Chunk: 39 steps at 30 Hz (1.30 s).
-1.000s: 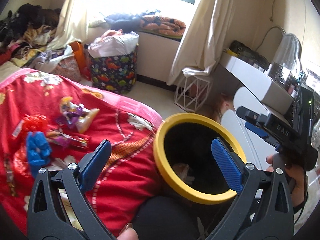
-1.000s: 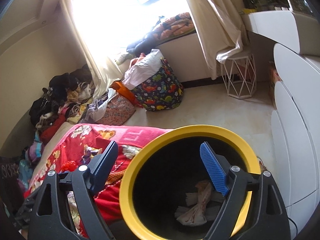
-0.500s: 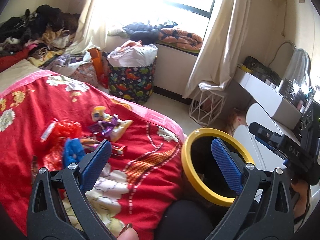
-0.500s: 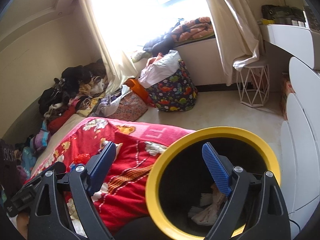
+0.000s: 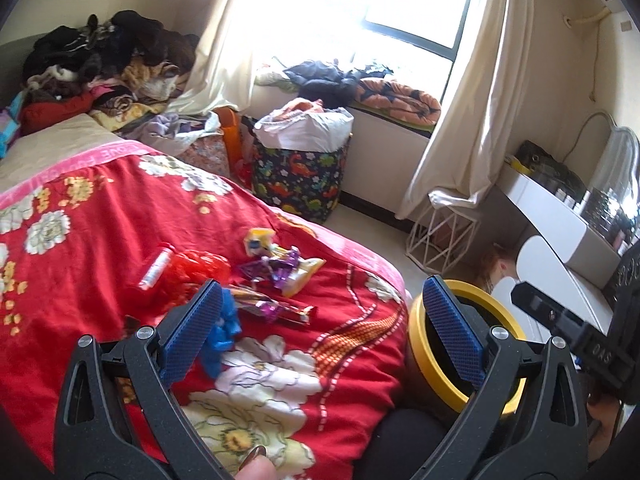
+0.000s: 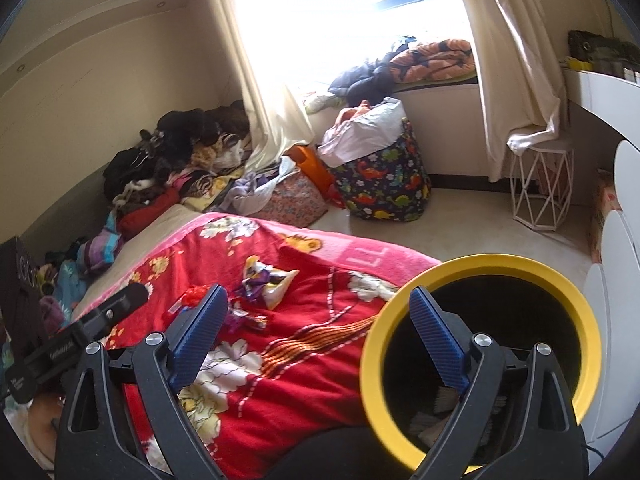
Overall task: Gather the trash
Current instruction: 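Move both tools back over the bedspread toward the remaining trash, then grasp the brown candy bar wrapper with the left tool while the right tool grasps the blue plastic bag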
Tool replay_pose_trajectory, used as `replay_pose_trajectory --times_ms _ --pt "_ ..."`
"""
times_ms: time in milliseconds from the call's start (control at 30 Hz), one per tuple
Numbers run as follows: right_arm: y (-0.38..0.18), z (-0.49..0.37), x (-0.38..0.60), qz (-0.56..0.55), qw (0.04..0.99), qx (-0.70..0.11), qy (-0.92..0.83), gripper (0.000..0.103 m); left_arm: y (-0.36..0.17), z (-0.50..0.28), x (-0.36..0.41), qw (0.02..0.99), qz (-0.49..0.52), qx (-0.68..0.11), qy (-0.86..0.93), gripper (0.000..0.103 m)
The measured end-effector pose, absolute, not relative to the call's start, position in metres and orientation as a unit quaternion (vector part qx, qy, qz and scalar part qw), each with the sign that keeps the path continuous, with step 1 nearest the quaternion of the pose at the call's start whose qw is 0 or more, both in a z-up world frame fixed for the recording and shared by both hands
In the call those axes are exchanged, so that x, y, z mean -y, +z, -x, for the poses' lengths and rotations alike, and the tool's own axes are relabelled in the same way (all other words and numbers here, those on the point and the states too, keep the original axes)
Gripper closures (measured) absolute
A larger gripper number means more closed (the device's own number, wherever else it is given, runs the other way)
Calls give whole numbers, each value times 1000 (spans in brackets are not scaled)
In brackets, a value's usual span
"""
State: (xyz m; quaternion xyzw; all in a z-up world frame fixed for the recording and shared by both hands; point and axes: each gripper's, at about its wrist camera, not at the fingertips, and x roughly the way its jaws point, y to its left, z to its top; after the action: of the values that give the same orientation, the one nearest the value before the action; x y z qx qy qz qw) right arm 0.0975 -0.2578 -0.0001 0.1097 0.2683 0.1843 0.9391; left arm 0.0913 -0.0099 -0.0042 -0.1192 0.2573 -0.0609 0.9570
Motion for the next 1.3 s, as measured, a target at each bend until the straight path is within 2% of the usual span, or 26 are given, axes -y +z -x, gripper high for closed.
replay_pose_trajectory --times_ms 600,1033,1300 --pt "-7 -96 187 -56 925 -283 247 13 -11 -84 -42 955 143 -258 -5 11" --pt "-23 -116 141 -28 909 -308 279 13 -42 -75 -100 937 164 -306 48 12" --pt "-37 -134 100 -6 886 -337 320 14 -79 -76 -112 915 180 -361 30 37"
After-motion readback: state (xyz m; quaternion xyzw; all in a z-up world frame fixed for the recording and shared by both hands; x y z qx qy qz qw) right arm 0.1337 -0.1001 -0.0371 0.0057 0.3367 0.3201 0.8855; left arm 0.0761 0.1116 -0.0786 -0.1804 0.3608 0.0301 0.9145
